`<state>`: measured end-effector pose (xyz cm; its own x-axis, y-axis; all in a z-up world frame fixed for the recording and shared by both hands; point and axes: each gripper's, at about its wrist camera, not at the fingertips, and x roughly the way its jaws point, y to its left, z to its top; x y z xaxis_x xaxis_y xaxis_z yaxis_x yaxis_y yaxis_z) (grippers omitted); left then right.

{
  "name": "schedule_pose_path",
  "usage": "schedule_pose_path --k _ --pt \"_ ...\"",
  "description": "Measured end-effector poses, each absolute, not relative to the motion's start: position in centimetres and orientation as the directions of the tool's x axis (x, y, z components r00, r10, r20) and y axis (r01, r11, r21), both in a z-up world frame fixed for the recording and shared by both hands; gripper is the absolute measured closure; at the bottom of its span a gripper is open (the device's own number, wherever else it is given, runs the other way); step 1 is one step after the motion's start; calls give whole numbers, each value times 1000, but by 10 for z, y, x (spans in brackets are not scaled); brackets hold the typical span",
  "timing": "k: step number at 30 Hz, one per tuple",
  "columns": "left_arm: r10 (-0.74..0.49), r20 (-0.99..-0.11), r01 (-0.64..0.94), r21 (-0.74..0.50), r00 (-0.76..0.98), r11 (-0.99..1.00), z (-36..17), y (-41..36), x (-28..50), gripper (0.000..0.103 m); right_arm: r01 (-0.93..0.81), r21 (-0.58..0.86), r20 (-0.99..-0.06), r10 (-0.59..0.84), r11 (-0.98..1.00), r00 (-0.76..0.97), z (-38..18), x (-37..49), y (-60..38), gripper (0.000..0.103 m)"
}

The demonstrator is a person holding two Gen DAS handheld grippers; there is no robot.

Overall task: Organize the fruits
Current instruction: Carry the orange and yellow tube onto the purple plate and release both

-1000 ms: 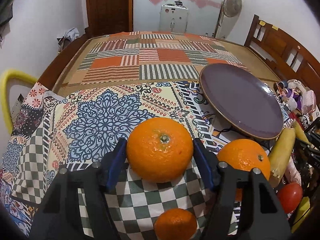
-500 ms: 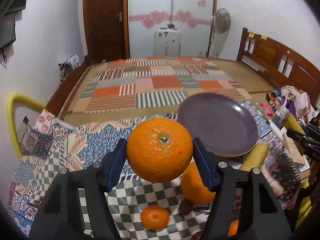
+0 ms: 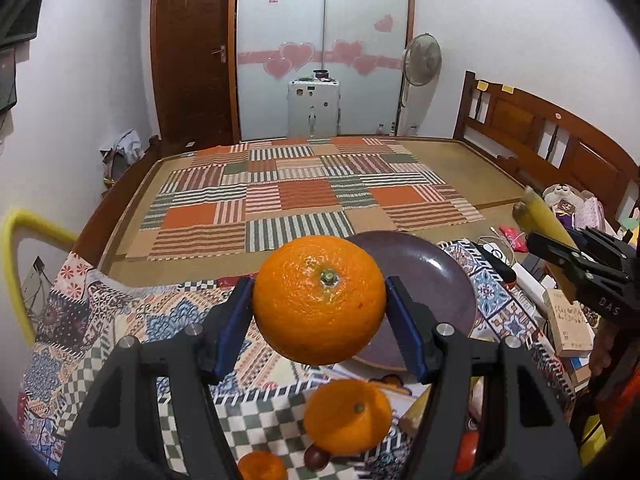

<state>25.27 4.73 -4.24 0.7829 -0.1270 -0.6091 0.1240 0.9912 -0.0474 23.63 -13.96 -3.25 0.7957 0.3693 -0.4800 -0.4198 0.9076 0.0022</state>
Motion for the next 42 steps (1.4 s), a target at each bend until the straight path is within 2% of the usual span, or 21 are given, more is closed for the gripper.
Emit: schedule_pose_path --k 10,25,38,42 --pt "-133 -655 143 -39 744 989 -55 33 288 38 -428 -3 -530 362 904 767 -50 275 -114 69" --pt "-142 -809 196 -34 570 980 -108 15 344 38 -444 -25 -667 316 896 675 -89 313 -99 69" --pt "-176 -854 219 -74 489 973 -126 5 361 38 -460 -27 -725 299 888 621 -102 321 -90 69" --pt "-158 -857 236 -44 490 971 -127 -1 360 38 -461 -44 -730 287 886 621 -104 321 -87 68"
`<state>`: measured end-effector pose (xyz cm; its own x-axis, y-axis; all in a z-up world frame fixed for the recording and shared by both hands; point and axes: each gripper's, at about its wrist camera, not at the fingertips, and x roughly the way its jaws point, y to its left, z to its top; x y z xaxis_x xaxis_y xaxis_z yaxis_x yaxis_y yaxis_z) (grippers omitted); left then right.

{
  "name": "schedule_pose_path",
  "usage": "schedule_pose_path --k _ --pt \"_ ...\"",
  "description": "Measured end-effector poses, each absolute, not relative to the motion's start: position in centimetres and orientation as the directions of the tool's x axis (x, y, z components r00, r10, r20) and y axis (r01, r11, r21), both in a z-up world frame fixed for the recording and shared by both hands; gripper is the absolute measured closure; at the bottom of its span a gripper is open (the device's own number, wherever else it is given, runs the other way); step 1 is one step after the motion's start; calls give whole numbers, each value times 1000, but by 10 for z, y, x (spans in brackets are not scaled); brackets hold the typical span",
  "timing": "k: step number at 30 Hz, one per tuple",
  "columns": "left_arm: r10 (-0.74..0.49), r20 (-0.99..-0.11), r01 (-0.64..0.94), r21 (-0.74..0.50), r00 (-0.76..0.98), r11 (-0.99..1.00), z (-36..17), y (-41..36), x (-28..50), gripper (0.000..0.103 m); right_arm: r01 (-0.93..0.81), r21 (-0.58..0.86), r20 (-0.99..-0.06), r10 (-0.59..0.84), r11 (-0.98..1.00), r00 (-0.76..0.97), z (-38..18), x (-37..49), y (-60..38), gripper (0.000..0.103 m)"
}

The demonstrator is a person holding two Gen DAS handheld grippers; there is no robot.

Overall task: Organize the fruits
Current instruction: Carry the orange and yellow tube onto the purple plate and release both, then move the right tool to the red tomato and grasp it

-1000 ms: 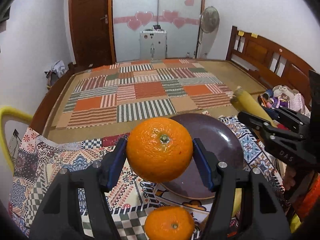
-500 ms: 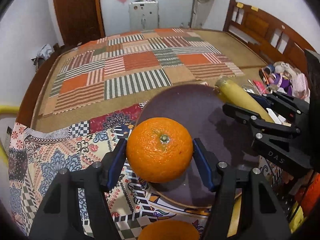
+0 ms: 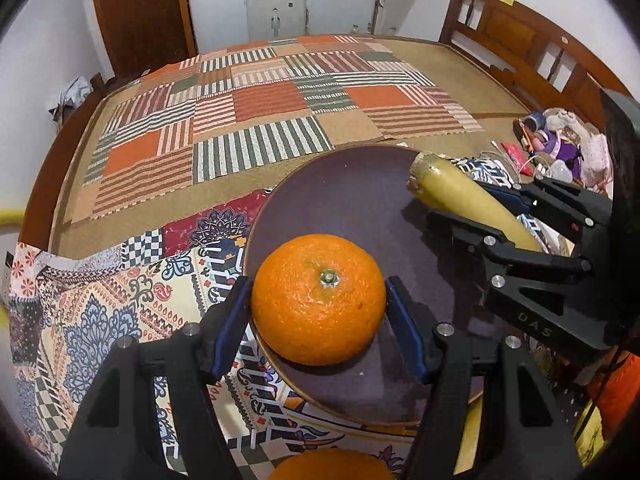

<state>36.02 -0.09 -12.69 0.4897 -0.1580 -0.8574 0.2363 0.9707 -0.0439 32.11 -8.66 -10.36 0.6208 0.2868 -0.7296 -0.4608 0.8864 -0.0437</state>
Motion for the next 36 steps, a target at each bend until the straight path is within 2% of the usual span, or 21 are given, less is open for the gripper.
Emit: schedule_pose_path --k 7,11,15,24,34,36 --pt "-186 -843 241 -70 505 968 -120 3 355 28 -471 -12 -740 309 882 597 -103 322 -86 68" --pt "-160 -823 202 -57 544 978 -111 10 346 28 -467 -48 -719 294 883 629 -90 309 -87 67" --pt "-141 -782 163 -50 608 985 -93 21 327 28 -458 -96 -670 283 884 686 -71 289 -91 60" --pt "-44 -665 95 41 745 995 -50 35 261 27 -474 -88 -583 340 876 738 -41 237 -98 60" --pt "-40 -610 100 65 791 993 -36 37 185 26 -486 -87 -519 377 870 767 -41 170 -98 59" --pt "-41 -599 100 65 799 993 -37 35 169 26 -493 -67 -516 393 867 761 -45 158 -98 56"
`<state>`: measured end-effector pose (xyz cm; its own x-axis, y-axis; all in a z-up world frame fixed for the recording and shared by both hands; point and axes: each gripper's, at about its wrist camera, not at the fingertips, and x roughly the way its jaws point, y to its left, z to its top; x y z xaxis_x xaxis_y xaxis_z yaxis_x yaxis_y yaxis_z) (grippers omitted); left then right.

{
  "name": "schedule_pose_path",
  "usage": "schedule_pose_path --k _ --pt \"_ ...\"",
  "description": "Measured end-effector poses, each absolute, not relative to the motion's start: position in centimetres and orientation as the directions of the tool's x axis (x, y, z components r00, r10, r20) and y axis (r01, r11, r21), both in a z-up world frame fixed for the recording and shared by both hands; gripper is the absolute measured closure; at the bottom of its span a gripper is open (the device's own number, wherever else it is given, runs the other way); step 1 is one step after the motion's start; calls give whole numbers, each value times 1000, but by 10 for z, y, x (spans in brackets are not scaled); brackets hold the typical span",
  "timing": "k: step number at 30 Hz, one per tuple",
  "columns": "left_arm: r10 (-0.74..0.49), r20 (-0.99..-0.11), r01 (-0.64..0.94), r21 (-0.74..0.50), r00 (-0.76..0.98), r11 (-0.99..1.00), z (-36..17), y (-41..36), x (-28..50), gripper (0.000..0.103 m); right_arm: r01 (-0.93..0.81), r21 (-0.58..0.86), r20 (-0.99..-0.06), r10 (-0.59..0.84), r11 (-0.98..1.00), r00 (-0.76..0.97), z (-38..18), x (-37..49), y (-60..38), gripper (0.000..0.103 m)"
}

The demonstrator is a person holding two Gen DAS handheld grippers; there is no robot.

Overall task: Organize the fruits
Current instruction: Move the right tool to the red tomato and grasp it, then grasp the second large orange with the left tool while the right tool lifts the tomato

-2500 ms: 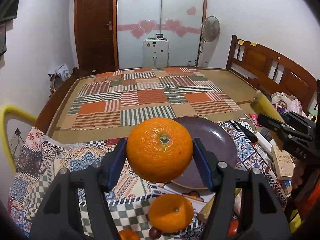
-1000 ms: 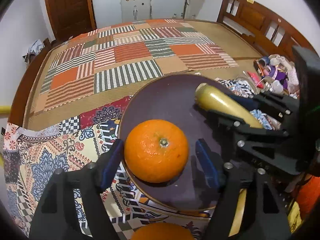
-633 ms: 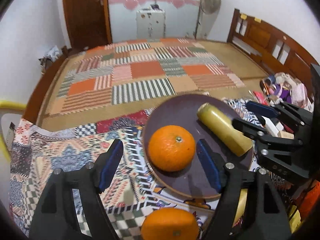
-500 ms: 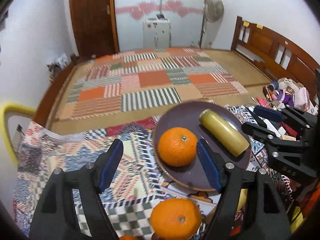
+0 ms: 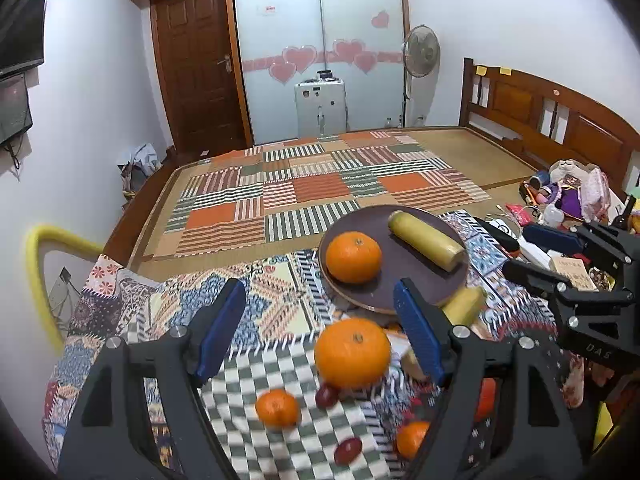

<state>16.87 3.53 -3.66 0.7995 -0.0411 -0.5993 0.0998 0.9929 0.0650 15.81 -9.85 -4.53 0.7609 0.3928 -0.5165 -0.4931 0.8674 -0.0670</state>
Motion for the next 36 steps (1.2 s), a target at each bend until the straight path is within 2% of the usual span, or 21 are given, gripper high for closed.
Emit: schedule_pose_path --k 6,18,24,27,36 --pt "-38 -595 94 63 803 994 -48 38 134 23 -506 -69 -522 401 860 753 -61 125 -93 53" --pt "-57 -654 87 13 754 996 -87 53 97 22 -529 7 -632 414 849 655 -118 117 -80 52" --pt "-68 -684 79 -15 726 997 -101 58 103 22 -553 82 -665 459 829 590 -126 133 -80 52" --pt "-74 -693 81 -22 717 996 -105 58 111 22 -565 130 -665 494 815 560 -125 137 -83 59" --pt "-93 -712 108 -25 696 994 -114 42 150 22 -545 152 -630 506 825 589 -110 145 -98 60"
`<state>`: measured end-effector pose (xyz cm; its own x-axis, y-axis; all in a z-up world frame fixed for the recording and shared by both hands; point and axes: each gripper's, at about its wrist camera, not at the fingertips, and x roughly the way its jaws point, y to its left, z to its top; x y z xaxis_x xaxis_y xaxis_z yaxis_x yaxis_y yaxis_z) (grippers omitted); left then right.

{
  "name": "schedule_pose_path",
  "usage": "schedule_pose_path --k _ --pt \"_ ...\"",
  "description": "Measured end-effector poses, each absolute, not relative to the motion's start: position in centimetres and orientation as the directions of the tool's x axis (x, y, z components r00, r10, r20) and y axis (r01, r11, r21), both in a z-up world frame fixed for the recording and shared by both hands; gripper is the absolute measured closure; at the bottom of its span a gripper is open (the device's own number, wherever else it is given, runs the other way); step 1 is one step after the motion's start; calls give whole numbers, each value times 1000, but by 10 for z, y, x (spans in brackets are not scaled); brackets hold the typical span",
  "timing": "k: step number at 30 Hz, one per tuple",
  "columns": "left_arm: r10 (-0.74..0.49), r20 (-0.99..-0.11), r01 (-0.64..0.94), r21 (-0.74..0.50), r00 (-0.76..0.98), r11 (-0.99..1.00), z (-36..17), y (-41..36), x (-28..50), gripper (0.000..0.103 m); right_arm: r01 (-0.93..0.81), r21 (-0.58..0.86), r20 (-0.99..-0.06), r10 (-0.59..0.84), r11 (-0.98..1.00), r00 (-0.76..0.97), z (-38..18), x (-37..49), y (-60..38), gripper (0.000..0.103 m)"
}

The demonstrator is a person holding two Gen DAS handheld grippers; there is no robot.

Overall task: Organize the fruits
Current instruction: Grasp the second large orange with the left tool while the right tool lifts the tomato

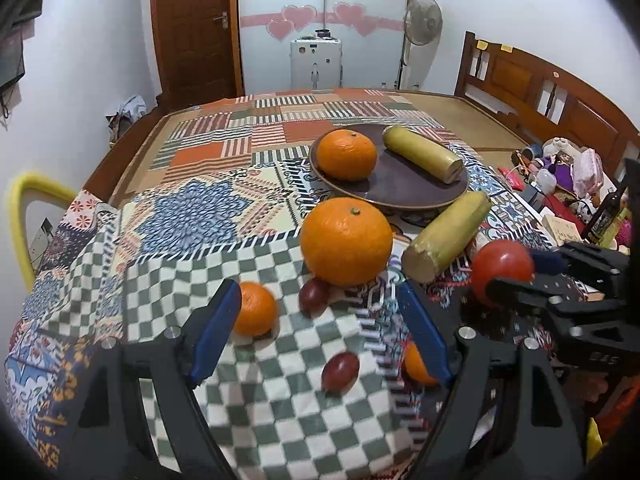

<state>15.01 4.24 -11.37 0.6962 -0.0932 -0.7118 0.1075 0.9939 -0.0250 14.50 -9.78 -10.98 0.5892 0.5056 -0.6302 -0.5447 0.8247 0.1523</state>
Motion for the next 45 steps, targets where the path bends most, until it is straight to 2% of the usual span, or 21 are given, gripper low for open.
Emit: schedule_pose_path --k 9,18,21,25,30,45 --pt "-115 -745 120 -47 657 992 -129 29 190 22 -485 67 -579 430 872 693 -89 157 -118 60" --pt "-114 -760 100 -64 639 993 -140 25 214 23 -457 80 -591 412 886 694 -93 169 -132 60" --pt "-144 -755 119 -88 640 989 -140 25 214 34 -456 79 -593 410 886 693 -95 169 -134 60" --pt "-128 -756 128 -60 642 990 -139 22 213 35 -452 78 -594 406 888 695 -94 173 -136 60" --pt "-170 -742 141 -103 648 985 -130 24 210 35 -446 78 -587 403 892 702 -89 177 -140 60" --pt "-197 -707 168 -111 679 979 -102 8 235 35 -456 56 -558 406 888 723 -75 197 -134 60"
